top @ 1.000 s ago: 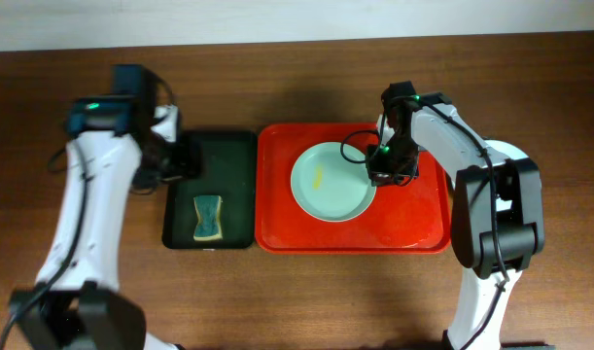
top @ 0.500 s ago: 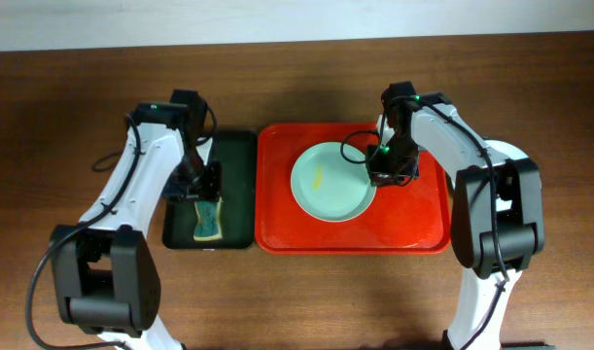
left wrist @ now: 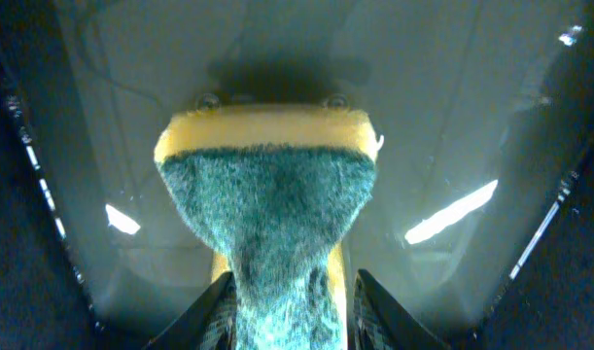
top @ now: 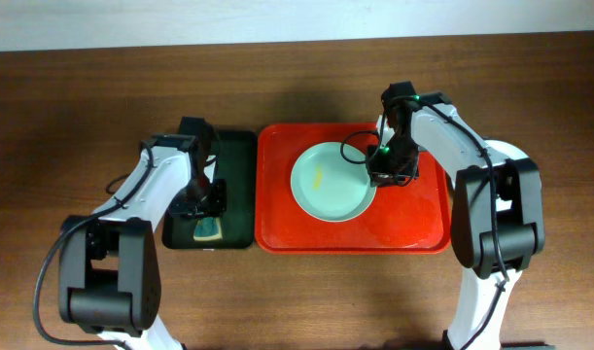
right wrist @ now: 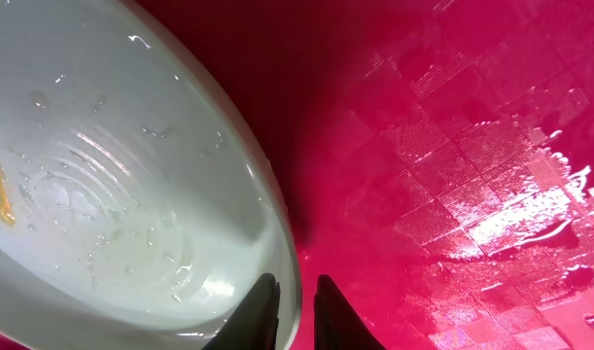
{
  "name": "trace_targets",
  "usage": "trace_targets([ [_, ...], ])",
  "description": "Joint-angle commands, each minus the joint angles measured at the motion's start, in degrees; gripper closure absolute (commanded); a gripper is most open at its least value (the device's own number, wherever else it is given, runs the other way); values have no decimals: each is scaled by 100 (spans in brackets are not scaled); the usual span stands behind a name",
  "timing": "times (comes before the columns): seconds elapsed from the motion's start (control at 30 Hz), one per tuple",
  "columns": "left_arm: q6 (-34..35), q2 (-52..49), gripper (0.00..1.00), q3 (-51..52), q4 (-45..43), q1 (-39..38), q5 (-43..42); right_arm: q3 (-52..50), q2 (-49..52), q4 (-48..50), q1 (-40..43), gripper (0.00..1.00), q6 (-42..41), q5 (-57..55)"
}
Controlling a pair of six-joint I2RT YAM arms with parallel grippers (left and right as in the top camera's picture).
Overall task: Clean dirty plates on tray and stack at the side
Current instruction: 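Lower left gripper onto the sponge on the black tray and grasp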
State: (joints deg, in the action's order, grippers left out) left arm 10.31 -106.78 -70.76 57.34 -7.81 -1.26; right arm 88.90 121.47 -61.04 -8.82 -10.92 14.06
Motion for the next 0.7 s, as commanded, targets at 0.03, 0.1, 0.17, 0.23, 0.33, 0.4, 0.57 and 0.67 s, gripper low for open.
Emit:
trace_targets([
  [0.03,96,-42,62,212,-271,9,7,-9,72,-26,20,85,17,33],
  [0.1,96,-42,65,210,-341,28,20,-9,72,-26,20,84,17,33],
  [0.17,96,-42,66,210,-326,42,20,-9,72,-26,20,84,17,33],
  [0.23,94,-42,67,203,-310,63,13,-9,72,-28,20,85,17,33],
  [0.33,94,-39,64,151,-249,175,-157,-9,72,-26,22,84,17,33],
  [0.4,70,-39,63,83,-223,278,-291,-9,72,-20,20,84,17,31],
  [0.57,-229,-39,65,55,-179,367,-518,-9,72,-20,22,84,17,31],
  [0.67,-229,-39,65,55,-179,348,-492,-9,72,-4,20,84,17,31],
])
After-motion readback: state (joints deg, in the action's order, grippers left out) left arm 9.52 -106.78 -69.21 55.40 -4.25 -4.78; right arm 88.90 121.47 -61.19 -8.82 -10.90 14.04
